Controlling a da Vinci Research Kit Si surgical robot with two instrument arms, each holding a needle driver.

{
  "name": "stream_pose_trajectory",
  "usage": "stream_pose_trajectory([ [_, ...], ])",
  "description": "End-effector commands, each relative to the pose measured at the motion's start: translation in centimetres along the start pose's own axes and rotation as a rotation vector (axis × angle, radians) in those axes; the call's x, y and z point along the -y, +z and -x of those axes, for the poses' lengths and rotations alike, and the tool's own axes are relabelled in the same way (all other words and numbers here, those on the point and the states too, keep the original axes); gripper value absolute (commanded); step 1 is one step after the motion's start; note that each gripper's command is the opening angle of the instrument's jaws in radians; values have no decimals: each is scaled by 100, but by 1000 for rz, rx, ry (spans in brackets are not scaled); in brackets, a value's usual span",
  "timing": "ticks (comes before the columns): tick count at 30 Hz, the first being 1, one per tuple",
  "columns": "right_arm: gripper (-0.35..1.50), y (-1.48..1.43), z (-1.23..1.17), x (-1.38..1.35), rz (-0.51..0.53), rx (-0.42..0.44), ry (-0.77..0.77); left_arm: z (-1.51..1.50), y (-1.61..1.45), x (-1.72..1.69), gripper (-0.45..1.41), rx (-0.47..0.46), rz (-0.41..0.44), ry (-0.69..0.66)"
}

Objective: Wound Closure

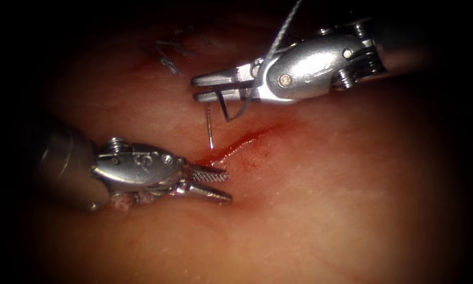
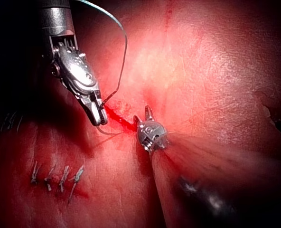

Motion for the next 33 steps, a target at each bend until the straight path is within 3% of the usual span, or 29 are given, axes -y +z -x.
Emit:
stream_pose_trajectory([
  [1, -35, 5, 5, -3, 0, -1, -1, 5, 8, -1, -1, 0, 1, -1],
  [12, -35, 7, 11, -15, -127, -92, 40, 14, 15, 2, -1, 27, -16, 6],
  [25, -35, 25, 21, -35, -136, -94, 143, 18, 16, 4, 1, 44, -23, 8],
  [33, -35, 26, 38, -46, -157, -78, 353, 18, 16, 4, 1, 50, -25, 8],
])
